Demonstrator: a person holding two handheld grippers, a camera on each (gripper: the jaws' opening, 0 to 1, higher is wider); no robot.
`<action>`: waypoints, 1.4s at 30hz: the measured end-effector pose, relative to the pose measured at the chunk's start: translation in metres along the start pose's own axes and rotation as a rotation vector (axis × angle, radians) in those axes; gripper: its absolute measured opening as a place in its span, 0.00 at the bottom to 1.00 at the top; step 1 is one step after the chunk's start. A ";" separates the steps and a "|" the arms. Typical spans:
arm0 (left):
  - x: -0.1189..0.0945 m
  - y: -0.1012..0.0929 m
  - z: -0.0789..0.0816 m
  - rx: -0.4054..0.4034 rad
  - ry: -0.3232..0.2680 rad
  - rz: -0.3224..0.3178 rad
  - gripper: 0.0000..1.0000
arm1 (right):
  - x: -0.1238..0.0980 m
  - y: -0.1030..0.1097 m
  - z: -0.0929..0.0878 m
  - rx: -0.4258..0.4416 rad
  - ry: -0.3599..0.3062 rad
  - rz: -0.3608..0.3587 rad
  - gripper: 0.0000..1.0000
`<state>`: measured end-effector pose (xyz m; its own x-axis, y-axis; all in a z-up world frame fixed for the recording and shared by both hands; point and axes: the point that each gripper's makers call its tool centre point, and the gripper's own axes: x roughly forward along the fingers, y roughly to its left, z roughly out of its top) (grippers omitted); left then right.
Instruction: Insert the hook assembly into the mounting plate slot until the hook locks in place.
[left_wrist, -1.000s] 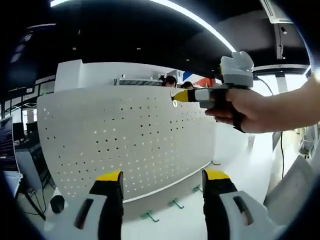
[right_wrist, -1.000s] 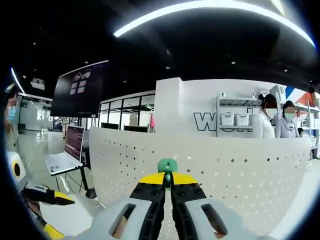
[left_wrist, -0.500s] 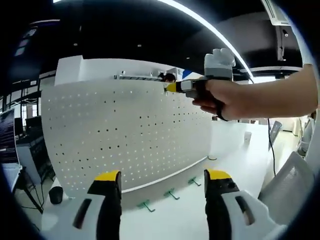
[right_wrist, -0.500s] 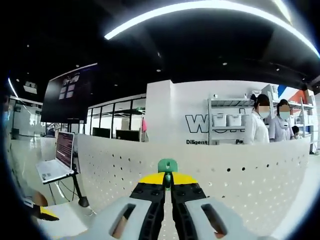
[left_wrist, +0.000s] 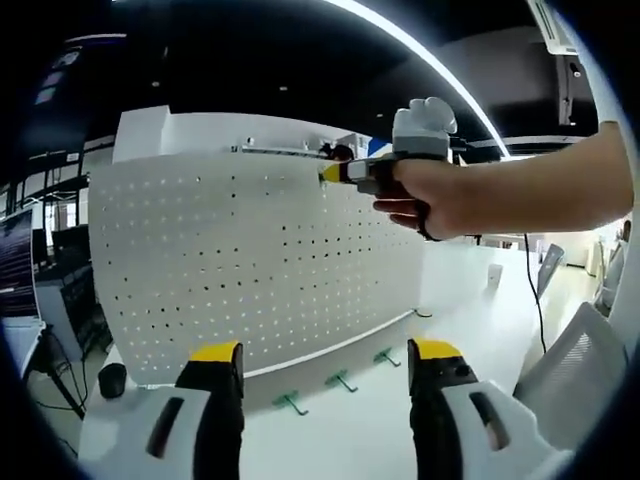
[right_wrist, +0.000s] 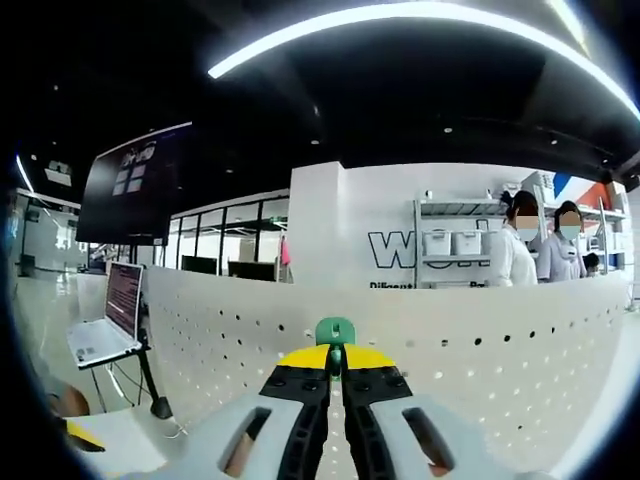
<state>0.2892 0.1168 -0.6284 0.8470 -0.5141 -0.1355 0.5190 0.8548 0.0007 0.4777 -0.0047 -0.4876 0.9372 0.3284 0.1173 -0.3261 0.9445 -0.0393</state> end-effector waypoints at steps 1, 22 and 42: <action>0.000 -0.001 0.000 0.000 0.000 -0.002 0.68 | 0.001 0.000 0.001 -0.001 -0.004 -0.002 0.01; 0.005 0.001 -0.010 -0.033 0.020 -0.007 0.67 | 0.016 -0.006 -0.013 -0.001 0.008 -0.025 0.01; 0.000 0.003 -0.018 -0.064 0.031 0.003 0.64 | 0.022 -0.005 -0.016 0.014 0.040 -0.169 0.02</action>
<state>0.2886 0.1211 -0.6462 0.8438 -0.5102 -0.1665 0.5075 0.8594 -0.0618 0.5024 -0.0024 -0.5007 0.9829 0.1651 0.0818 -0.1650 0.9863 -0.0082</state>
